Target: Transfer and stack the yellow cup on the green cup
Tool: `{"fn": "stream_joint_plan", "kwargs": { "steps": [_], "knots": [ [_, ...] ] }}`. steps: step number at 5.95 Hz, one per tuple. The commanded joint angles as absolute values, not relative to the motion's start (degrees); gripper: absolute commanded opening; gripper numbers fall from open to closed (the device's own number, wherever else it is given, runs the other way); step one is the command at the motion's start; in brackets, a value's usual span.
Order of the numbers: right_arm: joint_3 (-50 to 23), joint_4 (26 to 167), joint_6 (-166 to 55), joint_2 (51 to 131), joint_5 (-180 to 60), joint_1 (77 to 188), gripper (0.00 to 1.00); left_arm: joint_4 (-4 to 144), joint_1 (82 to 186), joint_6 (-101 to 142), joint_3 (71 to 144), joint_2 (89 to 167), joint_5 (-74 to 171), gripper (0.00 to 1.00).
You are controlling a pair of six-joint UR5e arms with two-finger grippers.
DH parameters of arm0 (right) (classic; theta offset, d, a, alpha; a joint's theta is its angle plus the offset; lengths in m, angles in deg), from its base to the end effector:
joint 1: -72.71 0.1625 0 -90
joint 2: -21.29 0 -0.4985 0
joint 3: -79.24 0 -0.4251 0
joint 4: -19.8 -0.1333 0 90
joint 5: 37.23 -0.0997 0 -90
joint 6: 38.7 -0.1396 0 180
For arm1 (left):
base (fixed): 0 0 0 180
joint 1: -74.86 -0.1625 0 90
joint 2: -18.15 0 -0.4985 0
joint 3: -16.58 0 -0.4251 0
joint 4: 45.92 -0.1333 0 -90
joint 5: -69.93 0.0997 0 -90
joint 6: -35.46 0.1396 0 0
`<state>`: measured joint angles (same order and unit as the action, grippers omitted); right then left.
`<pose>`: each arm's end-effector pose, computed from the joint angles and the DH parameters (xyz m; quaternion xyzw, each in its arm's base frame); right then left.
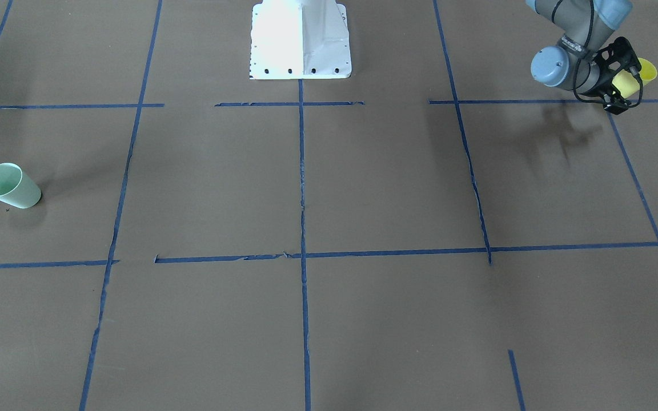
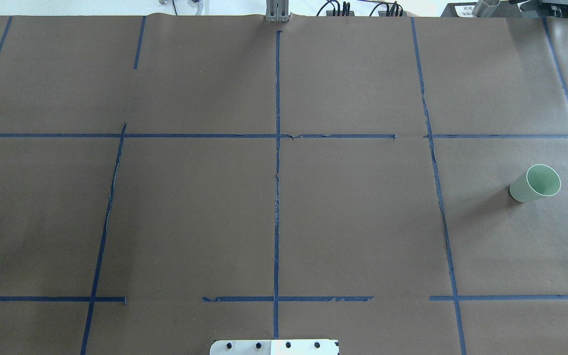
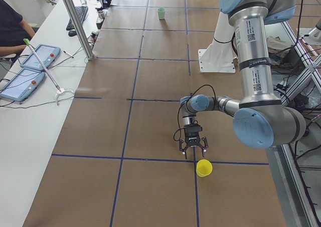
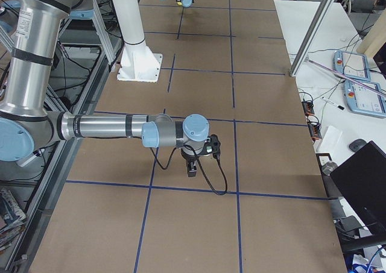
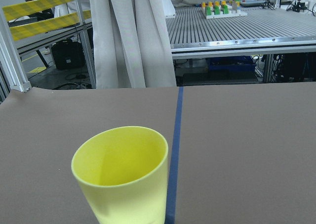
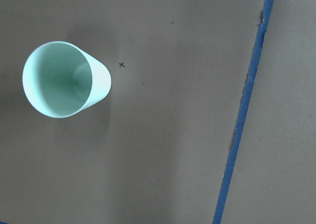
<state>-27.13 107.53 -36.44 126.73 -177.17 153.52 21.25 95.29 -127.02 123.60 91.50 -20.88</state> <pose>-0.0373 -0.3960 0.7202 -0.0002 -0.4227 -0.1021 0.9005 0.2550 -0.2351 0.8044 0.0792 -0.1780 -0.7119 0.6747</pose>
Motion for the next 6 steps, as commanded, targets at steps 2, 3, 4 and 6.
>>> {"fn": "stream_joint_plan", "kwargs": {
  "steps": [2, 3, 4, 6],
  "knots": [
    [-27.46, 107.51, -36.51, 127.54, -178.02, 153.48, 1.00, 19.47, 92.26, -131.80, 119.45, 91.27, -21.39, 1.00],
    [-27.64, 107.42, -36.42, 127.46, -178.03, 153.48, 1.00, 19.64, 92.00, -131.71, 118.28, 91.36, -21.39, 1.00],
    [-27.55, 107.51, -36.51, 127.37, -177.94, 153.40, 1.00, 19.73, 91.12, -131.62, 117.32, 90.93, -21.30, 1.00],
    [-27.55, 107.51, -36.77, 126.93, -177.94, 152.87, 1.00, 20.52, 90.15, -131.45, 113.90, 90.13, -21.04, 0.34]
  ]
}}
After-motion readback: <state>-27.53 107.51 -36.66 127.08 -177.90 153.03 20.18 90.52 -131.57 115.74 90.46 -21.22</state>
